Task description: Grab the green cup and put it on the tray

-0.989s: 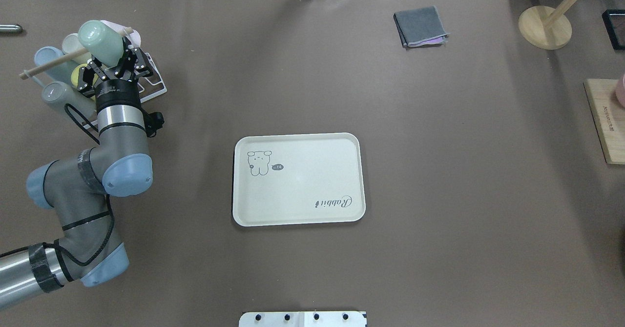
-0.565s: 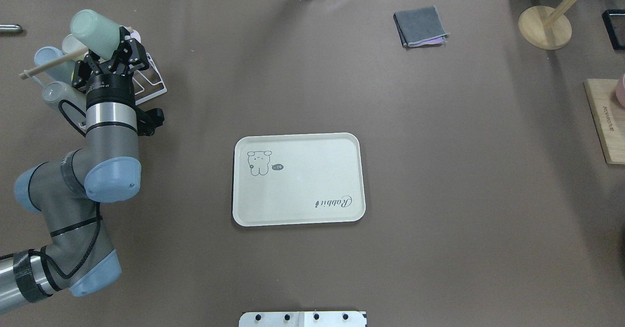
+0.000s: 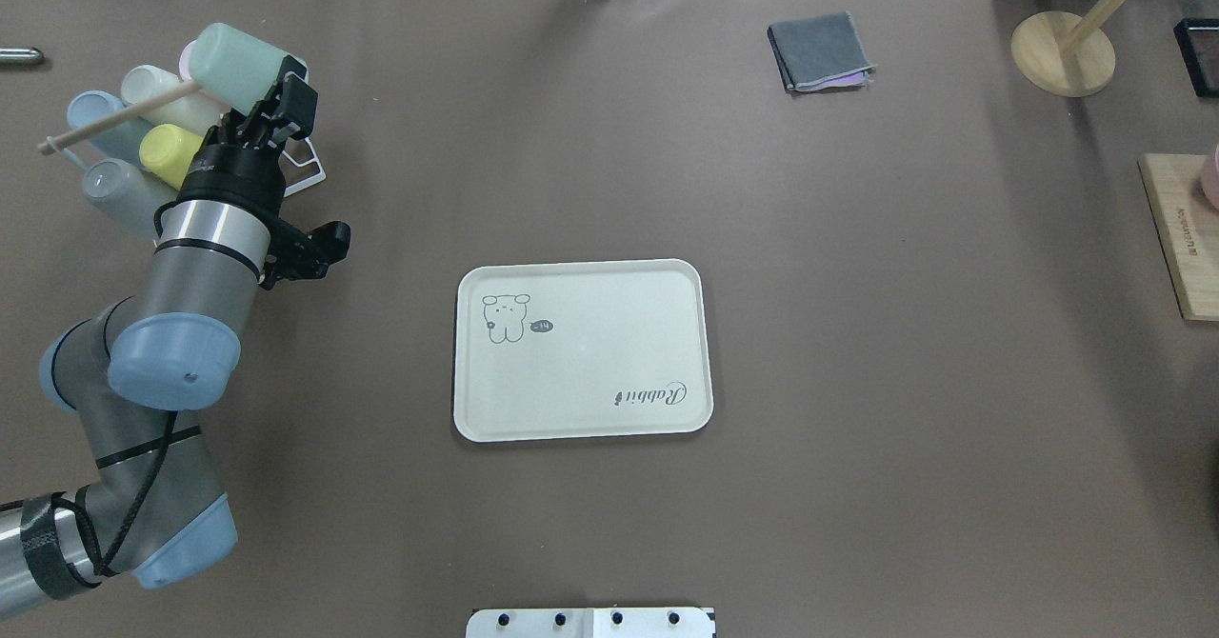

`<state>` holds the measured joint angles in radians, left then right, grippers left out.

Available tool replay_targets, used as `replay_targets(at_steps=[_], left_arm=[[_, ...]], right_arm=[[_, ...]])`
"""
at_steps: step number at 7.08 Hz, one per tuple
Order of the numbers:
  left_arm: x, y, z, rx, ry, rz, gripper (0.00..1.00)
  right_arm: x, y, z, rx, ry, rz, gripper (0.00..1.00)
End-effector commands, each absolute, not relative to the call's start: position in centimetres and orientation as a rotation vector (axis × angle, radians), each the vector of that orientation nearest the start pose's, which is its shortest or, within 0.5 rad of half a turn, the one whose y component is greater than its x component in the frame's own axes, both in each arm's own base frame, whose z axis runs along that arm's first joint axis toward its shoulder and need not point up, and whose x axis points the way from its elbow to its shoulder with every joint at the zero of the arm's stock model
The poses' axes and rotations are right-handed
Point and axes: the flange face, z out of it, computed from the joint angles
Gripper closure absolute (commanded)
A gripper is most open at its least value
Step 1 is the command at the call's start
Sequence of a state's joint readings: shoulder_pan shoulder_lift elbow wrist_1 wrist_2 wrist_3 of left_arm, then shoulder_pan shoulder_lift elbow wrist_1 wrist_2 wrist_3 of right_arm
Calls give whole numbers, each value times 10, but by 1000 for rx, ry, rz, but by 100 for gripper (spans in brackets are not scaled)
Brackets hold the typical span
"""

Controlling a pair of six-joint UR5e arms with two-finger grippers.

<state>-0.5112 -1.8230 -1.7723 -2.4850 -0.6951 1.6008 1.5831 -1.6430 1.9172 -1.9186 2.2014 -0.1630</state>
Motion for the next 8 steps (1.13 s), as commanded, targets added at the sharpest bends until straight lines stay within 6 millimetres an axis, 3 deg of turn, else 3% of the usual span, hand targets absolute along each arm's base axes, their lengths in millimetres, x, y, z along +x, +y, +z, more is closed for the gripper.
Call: replay_targets(at_steps=[1,2,3,5,8], left_arm=[[376,-433,298,1480,-1006,1529,78],[381,-430,285,1586,-921,1481,81],[388,-425,277,1700,-751,1427,92],[399,-415,257,1863,-422,1317,99],[411,-404,250,1860,156,1102,100]], right_arm=[[80,-436,565,-10,-635,-124,0],[80,-435,562,-5,-635,-125,0],[80,-435,563,-7,-637,-125,0],[80,-435,562,-9,-638,-123,0],[79,-434,568,-21,-637,-113,0]])
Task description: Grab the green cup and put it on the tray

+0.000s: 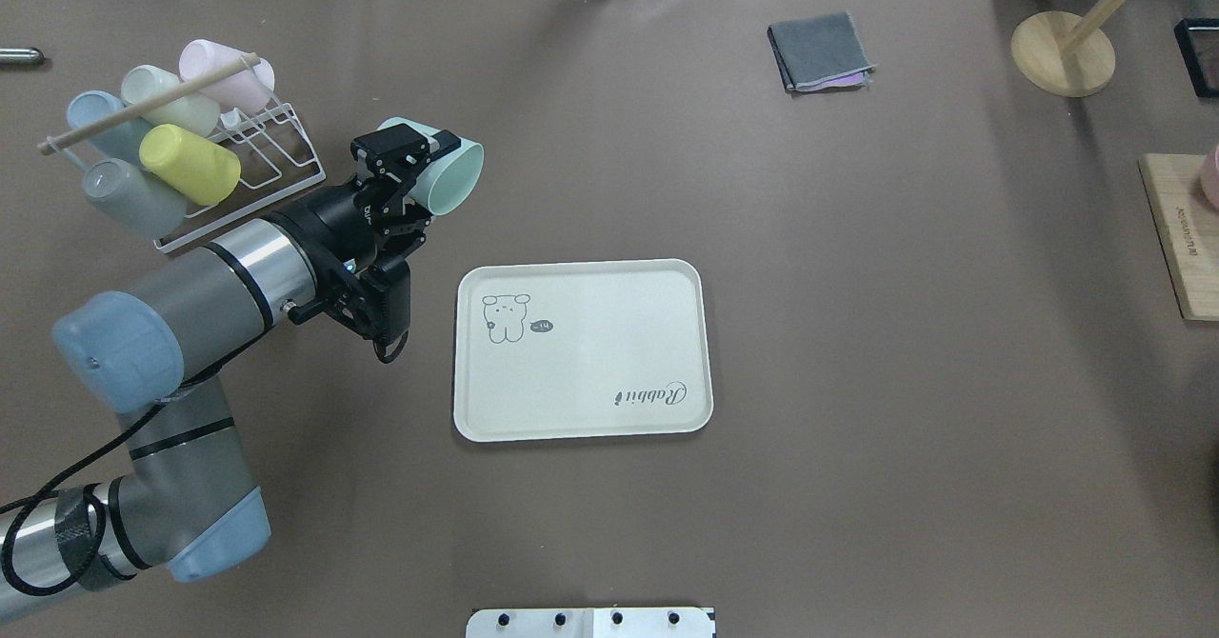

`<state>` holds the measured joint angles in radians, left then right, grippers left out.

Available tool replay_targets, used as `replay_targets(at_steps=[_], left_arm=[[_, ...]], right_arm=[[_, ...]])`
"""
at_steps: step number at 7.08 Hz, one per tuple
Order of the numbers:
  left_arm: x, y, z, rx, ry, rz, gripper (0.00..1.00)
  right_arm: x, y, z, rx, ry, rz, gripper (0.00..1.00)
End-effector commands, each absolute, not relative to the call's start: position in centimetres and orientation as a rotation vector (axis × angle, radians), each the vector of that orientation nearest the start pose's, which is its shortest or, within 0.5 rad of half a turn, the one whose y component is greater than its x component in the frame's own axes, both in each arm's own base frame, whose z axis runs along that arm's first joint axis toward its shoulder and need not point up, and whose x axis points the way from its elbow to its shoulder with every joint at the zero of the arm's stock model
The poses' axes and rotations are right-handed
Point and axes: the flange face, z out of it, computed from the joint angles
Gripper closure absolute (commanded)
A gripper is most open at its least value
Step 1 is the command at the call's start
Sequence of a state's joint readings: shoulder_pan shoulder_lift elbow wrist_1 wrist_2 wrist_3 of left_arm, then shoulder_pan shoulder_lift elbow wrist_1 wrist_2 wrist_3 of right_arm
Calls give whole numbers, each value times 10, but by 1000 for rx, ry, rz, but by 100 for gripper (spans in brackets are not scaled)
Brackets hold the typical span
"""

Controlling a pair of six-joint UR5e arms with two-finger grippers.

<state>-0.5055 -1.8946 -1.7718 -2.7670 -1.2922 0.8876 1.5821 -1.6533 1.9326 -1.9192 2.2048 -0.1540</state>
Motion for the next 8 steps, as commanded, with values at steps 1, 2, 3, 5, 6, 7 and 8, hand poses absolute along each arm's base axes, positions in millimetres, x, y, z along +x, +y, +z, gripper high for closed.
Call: replay_targets(at_steps=[1,2,3,5,6,7,8], left_arm=[[420,-399,242,1829,342,1021,100],[435,-384,233,1767,600,962,100],[440,-380,220,1702,784,890,100],[477,-386,213,1559,1025,792,100],[498,-395,218,1538,1098,765,100],[524,-404,238,1550,1148,739,100],[536,-409,248,1550,1204,718,100]], right_arm=[[79,-433,584,-53,-637,-104,0],[79,-436,592,-40,-637,-106,0],[79,-438,610,-45,-648,-101,0],[79,-439,622,-60,-652,-92,0],[76,-440,629,-67,-683,-86,0],[76,-441,627,-57,-690,-87,0],[76,-439,631,-66,-692,-83,0]])
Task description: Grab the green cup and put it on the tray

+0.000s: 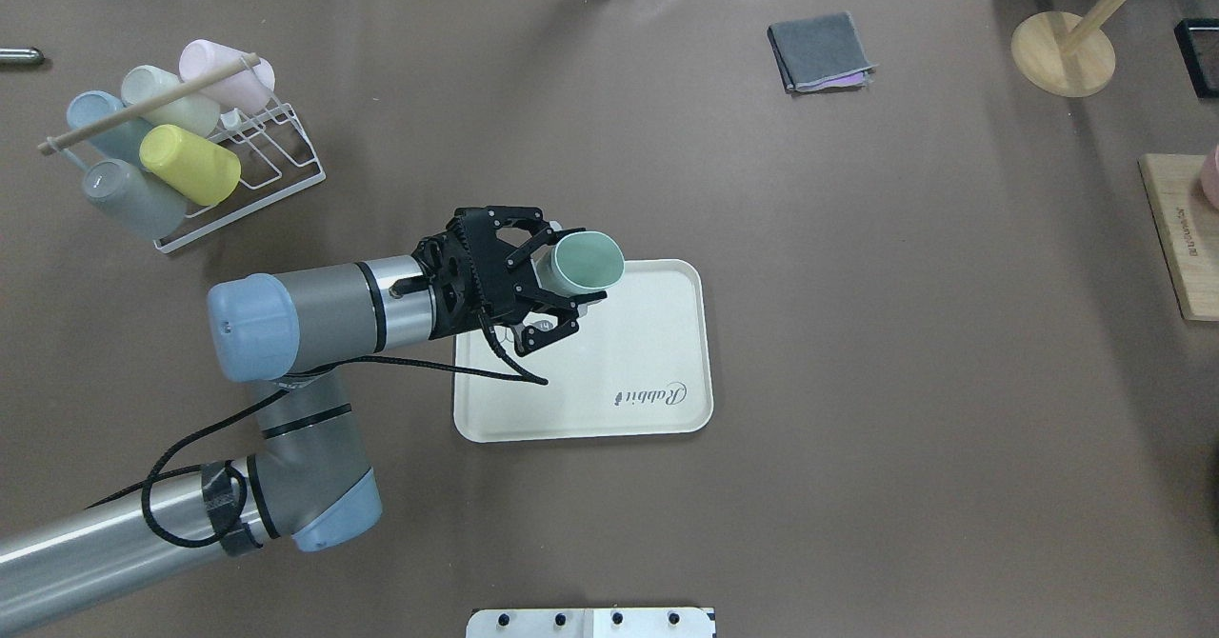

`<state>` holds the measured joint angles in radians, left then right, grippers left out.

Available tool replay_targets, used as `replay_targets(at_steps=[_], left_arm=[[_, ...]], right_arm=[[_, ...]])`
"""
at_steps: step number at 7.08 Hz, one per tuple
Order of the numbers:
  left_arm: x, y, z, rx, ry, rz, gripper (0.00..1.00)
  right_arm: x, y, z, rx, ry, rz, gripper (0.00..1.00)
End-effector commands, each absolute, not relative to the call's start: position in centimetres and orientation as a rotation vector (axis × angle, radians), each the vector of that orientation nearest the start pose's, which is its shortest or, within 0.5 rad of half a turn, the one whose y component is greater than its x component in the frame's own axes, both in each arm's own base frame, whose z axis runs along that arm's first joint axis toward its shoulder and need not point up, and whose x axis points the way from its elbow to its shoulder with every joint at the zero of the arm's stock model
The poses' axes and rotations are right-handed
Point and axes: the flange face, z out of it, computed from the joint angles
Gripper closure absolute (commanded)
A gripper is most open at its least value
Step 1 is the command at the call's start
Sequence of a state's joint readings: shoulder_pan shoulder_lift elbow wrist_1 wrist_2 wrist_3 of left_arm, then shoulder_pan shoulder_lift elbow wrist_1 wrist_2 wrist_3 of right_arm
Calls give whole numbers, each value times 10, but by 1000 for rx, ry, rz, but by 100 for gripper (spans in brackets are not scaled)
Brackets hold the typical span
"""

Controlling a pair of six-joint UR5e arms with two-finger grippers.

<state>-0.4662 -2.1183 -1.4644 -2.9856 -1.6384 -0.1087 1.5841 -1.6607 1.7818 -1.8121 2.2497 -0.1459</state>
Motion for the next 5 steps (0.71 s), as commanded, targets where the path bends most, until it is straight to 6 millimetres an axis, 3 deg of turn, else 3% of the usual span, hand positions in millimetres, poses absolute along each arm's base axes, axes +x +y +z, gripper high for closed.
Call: replay_targets(at_steps=[1,3,5], left_arm=[[542,-408,256,1546,1283,671,100],[559,-397,274,1494,1407,608,100],[564,-395,283,1487,1448,587,100]], right_arm=[[75,-440,629,-64,-703,-78,0],[75,-440,625,-64,-712,-62,0],[75,-445,620,-52,-712,-66,0]])
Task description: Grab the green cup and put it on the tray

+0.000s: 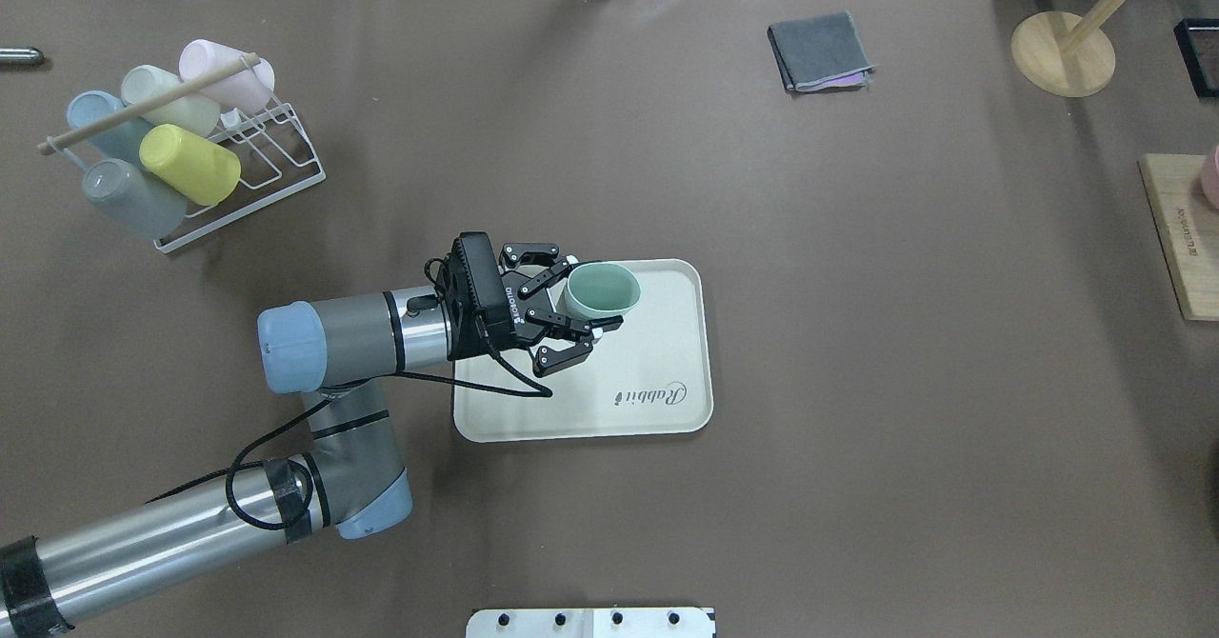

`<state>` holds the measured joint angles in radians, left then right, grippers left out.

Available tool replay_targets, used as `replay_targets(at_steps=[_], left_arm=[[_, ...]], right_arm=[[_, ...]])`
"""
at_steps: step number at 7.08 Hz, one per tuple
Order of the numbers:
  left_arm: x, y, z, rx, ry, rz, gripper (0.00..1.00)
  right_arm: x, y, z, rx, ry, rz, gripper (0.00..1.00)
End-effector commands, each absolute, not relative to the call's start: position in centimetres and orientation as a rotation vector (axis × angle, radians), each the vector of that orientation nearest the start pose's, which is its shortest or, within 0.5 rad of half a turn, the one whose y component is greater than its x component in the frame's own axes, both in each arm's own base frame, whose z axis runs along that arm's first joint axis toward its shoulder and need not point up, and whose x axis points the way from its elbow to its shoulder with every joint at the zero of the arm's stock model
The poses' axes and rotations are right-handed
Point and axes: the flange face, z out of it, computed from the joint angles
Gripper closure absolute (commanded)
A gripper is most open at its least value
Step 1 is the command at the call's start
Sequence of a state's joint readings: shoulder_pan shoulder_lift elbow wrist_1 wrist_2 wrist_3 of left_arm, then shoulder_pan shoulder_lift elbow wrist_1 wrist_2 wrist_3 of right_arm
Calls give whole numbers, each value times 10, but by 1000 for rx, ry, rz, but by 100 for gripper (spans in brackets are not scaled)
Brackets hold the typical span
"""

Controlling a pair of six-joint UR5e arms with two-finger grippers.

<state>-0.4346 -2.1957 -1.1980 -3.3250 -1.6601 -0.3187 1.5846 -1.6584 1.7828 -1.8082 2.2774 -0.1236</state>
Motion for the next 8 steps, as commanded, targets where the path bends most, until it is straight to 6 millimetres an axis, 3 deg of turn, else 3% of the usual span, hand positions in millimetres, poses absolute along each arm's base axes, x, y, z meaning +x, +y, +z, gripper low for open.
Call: replay_targets(at_steps=[1,3,8], left_arm=[[569,-386,289,1440,1526,573,100],[577,-385,308,1402,1515,585,100],[582,-387,302,1365,1519,583,100]], right_arm=[[75,-444,625,-60,-712,-64,0],[75,-446,623,-59,-712,-62,0],[74,-442,630,-34,-717,-72,0]])
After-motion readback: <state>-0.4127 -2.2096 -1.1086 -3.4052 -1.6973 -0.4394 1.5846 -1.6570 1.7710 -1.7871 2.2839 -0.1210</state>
